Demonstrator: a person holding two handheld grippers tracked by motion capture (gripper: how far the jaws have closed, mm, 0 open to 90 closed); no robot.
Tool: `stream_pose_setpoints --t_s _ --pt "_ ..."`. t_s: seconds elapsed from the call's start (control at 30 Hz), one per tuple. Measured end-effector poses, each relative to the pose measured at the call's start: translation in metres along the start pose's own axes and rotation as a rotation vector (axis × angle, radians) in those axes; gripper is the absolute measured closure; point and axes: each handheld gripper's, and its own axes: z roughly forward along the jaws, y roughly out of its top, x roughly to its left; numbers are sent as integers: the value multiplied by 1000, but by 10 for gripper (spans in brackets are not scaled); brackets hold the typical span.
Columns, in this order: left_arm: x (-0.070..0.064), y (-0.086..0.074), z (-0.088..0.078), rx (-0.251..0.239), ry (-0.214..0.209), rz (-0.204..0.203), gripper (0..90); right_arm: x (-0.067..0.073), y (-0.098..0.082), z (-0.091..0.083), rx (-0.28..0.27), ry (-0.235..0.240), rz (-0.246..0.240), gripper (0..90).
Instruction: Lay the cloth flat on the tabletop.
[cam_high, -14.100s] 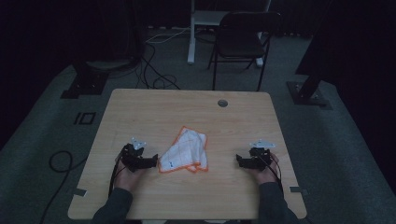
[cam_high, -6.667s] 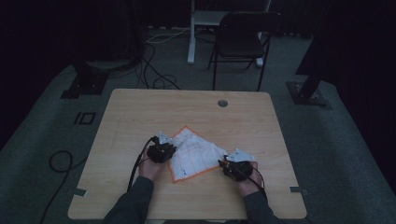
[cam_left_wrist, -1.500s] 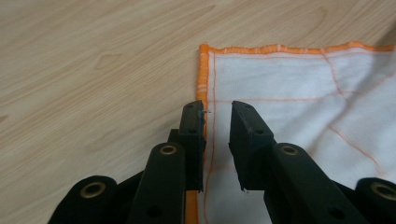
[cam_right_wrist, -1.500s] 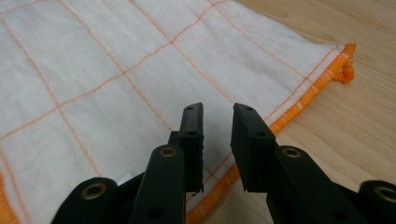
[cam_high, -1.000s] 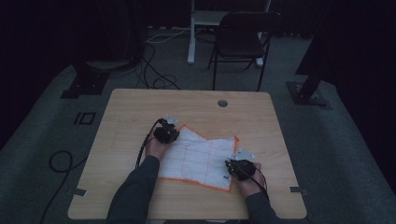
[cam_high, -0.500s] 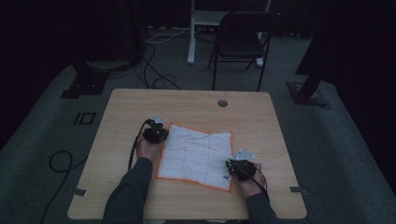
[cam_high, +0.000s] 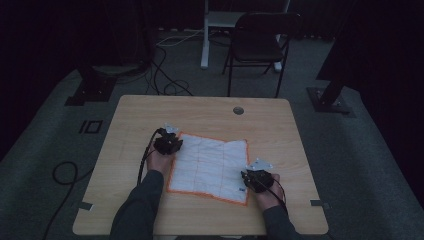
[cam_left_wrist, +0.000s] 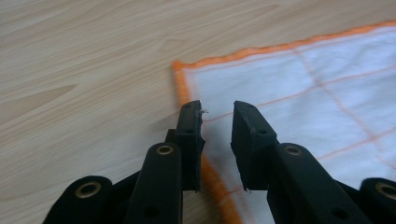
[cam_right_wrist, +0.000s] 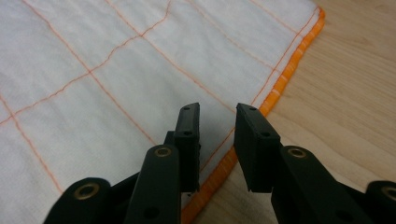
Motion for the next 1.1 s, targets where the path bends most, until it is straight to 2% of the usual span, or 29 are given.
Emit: stream_pose_setpoints --t_s 0.13,0.27,0.57,0.7,0.97,1.1 --pt "-8 1 7 22 -26 32 738 -2 2 1 -19 -9 9 691" --pt "-11 3 13 16 -28 15 742 -5 5 5 -26 -25 13 691" --pt "-13 8 19 9 -26 4 738 -9 14 18 -31 -33 34 690" --pt "-13 8 20 5 -24 4 737 -12 15 21 -17 -28 51 688" --pt "-15 7 18 8 -29 9 725 -10 12 12 35 2 91 733" --pt "-15 6 17 11 -31 17 725 -7 11 8 46 -1 83 739"
